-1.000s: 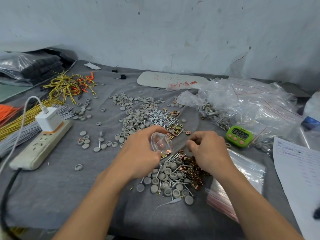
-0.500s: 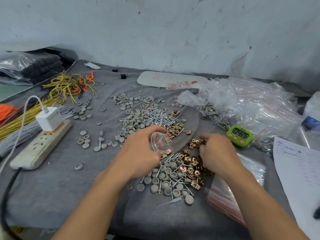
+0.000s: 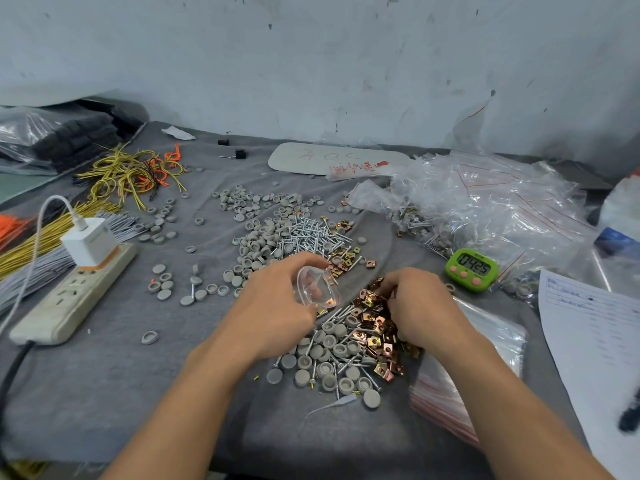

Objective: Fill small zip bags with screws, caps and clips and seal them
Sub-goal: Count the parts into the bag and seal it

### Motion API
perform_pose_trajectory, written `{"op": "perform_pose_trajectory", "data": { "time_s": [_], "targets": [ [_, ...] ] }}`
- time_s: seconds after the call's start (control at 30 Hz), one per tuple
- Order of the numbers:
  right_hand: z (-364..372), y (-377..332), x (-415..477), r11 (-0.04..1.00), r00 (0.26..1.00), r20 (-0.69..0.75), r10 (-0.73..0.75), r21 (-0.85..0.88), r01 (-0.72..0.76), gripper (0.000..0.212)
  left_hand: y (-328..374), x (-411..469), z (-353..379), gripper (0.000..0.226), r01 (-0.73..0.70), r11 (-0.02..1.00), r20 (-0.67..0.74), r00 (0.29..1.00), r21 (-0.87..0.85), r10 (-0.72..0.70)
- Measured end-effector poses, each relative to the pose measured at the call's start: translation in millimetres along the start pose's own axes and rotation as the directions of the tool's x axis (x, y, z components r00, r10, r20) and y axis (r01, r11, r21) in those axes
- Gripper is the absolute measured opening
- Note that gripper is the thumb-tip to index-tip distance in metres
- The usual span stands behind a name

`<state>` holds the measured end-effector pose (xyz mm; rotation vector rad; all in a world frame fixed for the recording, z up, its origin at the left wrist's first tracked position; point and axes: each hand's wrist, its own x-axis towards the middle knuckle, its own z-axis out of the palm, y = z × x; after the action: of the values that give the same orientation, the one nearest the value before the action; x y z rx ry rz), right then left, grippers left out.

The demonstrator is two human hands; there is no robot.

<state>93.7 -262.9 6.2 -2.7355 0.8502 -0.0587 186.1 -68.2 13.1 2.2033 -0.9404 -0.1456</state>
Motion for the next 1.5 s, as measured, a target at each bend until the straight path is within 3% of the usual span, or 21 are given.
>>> {"op": "perform_pose_trajectory", "data": {
  "time_s": [0.07, 0.2, 0.33, 0.67, 0.77, 0.87, 1.03, 1.27, 1.5],
  "targets": [
    [-5.6, -1.1, -0.5, 1.0, 1.0, 0.009, 0.021, 0.018, -0.021, 0.033, 0.0, 0.2, 0.1, 0.062, -0.001, 1.0, 0.0, 1.0, 0.001, 0.001],
    [-7.1, 1.7, -4.7, 0.977, 0.988, -0.152, 0.041, 0.211, -0.009, 0.029, 0.6, -1.6, 0.2, 0.063, 0.002, 1.0, 0.009, 1.0, -0.001, -0.002],
    [-4.4, 3.0, -6.3, 0.951, 0.987, -0.152, 0.043, 0.31, 0.007, 0.03, 1.1, -1.7, -0.4, 0.063, 0.001, 1.0, 0.016, 1.0, -0.008, -0.001],
    [-5.4, 0.9, -8.8, 0.944, 0.992, -0.122, -0.028, 0.323, 0.066, 0.017, -1.1, -1.7, -1.1, 0.062, -0.001, 1.0, 0.004, 1.0, -0.024, 0.001],
    [-4.4, 1.7, -16.2, 0.963, 0.991, -0.008, -0.136, 0.232, 0.134, 0.014, -3.1, -1.1, -1.9, 0.062, 0.0, 1.0, -0.009, 1.0, -0.028, 0.0],
    [1.0, 1.0, -19.6, 0.973, 0.977, 0.096, -0.192, 0.151, 0.177, 0.026, -3.4, -0.7, -2.5, 0.06, -0.002, 1.0, -0.028, 1.0, -0.031, 0.002],
    [1.1, -1.7, -12.4, 0.98, 0.988, 0.085, -0.127, 0.163, 0.112, 0.025, -3.1, -3.1, -1.7, 0.056, -0.003, 1.0, -0.026, 1.0, -0.022, 0.002],
    [-1.1, 2.2, -10.1, 0.96, 0.996, -0.077, -0.038, 0.273, 0.058, 0.025, -2.7, -3.1, -3.2, 0.062, 0.006, 1.0, -0.017, 1.0, -0.004, -0.007],
    [-2.6, 9.0, -9.8, 0.879, 0.994, -0.111, 0.0, 0.473, 0.053, 0.013, -1.4, -2.6, -2.6, 0.063, 0.009, 1.0, -0.007, 1.0, -0.003, -0.009]
  ]
}}
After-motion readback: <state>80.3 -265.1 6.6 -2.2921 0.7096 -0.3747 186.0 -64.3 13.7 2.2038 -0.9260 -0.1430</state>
